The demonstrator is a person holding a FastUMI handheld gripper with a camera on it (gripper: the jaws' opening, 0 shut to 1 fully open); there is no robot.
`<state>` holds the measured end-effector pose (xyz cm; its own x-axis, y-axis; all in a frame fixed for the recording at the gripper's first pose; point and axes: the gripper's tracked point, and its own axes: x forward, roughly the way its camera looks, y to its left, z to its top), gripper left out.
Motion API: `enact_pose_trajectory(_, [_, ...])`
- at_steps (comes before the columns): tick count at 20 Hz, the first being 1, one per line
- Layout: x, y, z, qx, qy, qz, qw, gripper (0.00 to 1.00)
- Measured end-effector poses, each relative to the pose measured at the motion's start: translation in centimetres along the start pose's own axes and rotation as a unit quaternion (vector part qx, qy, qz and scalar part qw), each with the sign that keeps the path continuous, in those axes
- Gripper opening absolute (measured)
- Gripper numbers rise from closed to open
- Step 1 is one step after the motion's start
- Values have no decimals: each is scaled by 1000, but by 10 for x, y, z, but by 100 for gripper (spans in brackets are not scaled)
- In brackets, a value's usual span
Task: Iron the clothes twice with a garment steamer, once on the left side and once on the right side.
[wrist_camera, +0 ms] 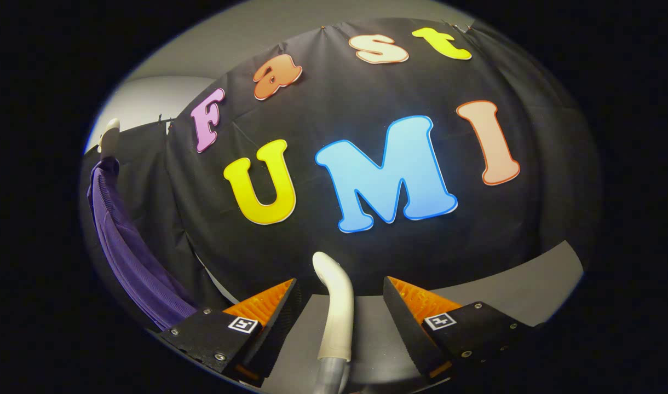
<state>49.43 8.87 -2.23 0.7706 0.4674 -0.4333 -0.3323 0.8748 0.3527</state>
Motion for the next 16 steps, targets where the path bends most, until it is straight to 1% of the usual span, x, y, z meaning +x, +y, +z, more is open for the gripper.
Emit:
enact_pose_trajectory(4, [19, -1, -32, 28, 71, 19, 997, 94])
enact_pose_trajectory(8, [28, -2, -52, 44, 117, 32, 992, 93])
enact_pose_trajectory(13, [31, 9, -80, 89, 179, 69, 977, 91])
enact_pose_trajectory(15, [34, 11, -87, 107, 192, 75, 973, 86])
enact_pose_trajectory(16, [35, 11, -88, 118, 195, 80, 970, 79])
